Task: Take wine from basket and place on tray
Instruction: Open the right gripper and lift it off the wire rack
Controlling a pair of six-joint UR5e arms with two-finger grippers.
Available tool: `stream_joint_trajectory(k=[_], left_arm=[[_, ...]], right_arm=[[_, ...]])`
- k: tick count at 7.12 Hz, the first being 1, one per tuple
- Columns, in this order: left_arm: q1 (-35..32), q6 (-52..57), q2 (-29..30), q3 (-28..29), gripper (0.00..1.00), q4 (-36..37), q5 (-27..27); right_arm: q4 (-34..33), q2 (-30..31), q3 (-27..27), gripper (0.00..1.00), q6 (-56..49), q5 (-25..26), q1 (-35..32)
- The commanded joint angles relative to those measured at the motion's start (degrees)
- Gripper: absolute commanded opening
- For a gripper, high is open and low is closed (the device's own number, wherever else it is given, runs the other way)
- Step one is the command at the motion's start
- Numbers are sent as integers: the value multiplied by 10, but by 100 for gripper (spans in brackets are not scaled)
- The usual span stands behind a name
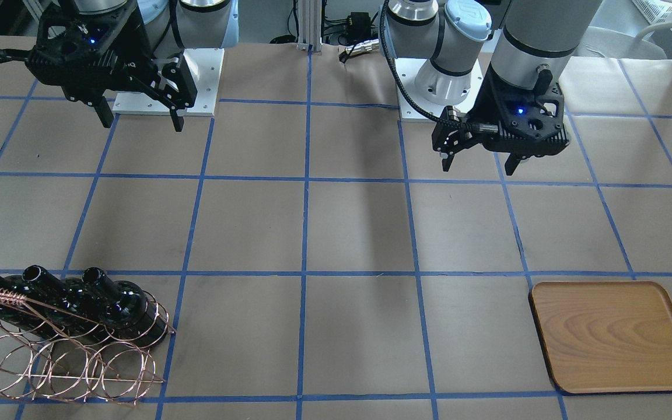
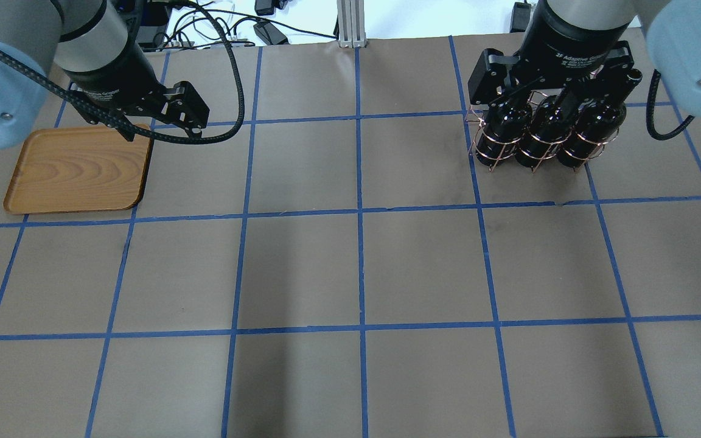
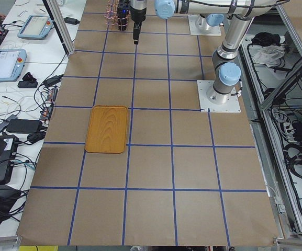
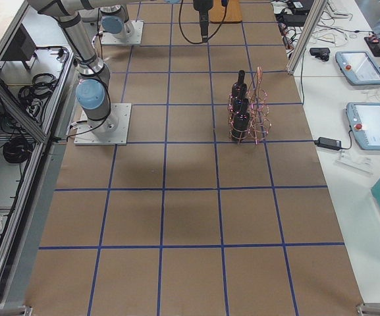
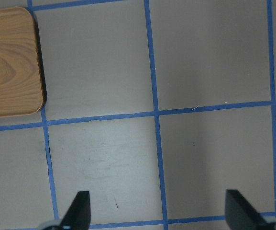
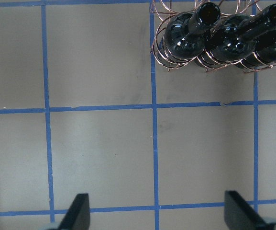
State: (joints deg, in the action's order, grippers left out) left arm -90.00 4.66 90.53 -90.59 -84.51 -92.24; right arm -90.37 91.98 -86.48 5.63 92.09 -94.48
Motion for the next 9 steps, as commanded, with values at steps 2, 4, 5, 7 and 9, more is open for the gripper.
stream_joint_trajectory(k=[2, 4, 5, 7, 9], left_arm=[[0, 0, 0, -1, 100, 0, 0], [0, 0, 0, 0, 100, 0, 0], [0, 0, 0, -1, 100, 0, 0], [0, 0, 0, -1, 100, 0, 0], [0, 0, 0, -1, 100, 0, 0]], right_arm=[[4, 1, 0, 100, 0, 4, 0], [2, -3, 0, 100, 0, 1, 0], [-2, -4, 3, 100, -1, 1, 4], [-2, -42, 50, 100, -3, -2, 44], [-5, -132, 107, 100, -42, -2, 94]])
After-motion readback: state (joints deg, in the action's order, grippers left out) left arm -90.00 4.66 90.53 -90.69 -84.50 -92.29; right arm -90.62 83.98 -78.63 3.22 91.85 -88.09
